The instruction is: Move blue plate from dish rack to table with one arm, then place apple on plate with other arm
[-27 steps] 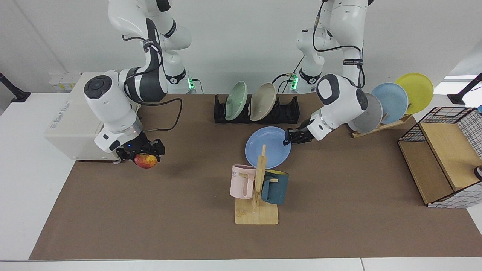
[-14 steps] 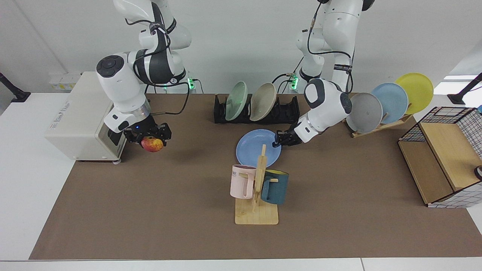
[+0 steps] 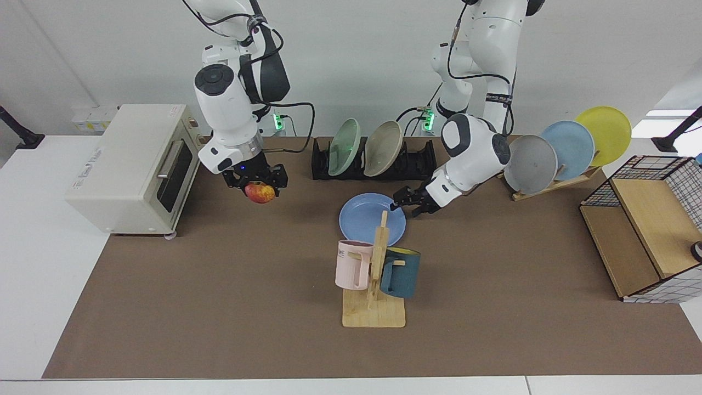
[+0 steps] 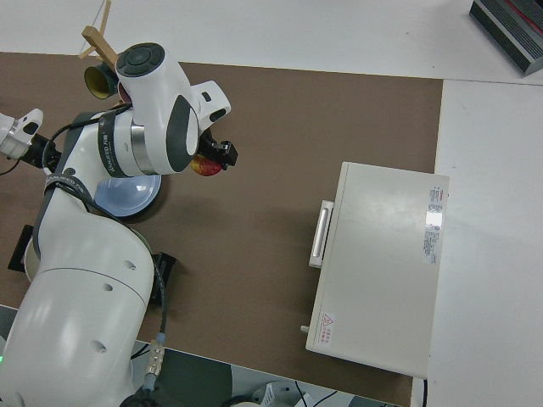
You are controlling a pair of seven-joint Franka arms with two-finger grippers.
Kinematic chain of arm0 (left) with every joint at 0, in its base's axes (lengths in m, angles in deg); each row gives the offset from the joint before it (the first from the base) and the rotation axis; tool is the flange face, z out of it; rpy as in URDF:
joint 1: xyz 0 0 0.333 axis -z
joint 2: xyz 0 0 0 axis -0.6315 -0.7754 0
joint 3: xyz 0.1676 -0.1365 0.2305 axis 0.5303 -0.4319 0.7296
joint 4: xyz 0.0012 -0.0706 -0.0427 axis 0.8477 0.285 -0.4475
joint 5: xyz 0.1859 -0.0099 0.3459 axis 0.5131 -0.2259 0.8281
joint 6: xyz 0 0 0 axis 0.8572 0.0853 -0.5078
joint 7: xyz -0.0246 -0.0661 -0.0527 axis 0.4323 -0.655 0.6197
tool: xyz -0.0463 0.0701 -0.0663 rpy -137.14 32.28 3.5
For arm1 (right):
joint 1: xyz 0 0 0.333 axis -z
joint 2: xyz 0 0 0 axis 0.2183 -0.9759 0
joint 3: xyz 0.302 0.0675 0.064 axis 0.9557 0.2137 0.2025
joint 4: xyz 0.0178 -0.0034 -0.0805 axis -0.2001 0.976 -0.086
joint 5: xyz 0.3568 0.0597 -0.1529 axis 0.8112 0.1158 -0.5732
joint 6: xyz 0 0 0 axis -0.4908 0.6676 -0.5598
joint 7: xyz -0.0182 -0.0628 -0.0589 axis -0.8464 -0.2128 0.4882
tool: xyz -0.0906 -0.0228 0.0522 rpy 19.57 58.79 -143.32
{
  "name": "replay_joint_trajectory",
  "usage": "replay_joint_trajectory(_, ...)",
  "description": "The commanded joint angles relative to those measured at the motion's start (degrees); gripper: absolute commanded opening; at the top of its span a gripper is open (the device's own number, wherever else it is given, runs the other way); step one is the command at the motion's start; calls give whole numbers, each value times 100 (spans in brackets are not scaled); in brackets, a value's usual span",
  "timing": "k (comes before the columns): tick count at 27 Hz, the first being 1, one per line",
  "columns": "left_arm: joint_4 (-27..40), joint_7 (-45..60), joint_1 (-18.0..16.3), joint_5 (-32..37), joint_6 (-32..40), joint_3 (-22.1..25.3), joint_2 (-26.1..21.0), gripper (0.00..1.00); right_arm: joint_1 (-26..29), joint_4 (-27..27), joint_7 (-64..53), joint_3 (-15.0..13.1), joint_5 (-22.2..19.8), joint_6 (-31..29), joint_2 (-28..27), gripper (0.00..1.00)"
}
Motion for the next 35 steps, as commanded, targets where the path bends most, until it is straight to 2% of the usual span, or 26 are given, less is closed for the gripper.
replay_joint_trajectory(1,-145,868,55,1127,226,45,272,91,-255,133,581,-8,-108,-197,27,15)
replay_joint_trajectory(9,-1217,1537,-59,2841,1895,142,413,92,-606,133,1186,-8,-100,-249,-17,15)
replay_joint_trajectory(13,-1605,1608,-103,3493,2582,282,702,94,-843,125,1644,-8,-100,-346,-114,15)
replay_joint_trajectory(15,-1736,1547,-77,3521,2801,466,869,98,-931,125,1793,-8,-100,-451,-193,15)
replay_joint_trajectory(22,-1939,1354,-42,3529,3488,950,1396,99,-1283,2,2514,-8,-91,-777,-500,15)
replay_joint_trajectory(26,-1948,819,-33,3529,3821,1109,1731,99,-1502,-217,2777,-8,-82,-768,-728,15)
replay_joint_trajectory(31,-2158,580,-33,3801,4182,1223,1819,99,-1818,-621,3199,-26,-100,-689,-1106,12)
replay_joint_trajectory(35,-2361,518,-42,3811,4209,1206,1767,99,-2030,-894,3639,-35,-100,-733,-1432,12)
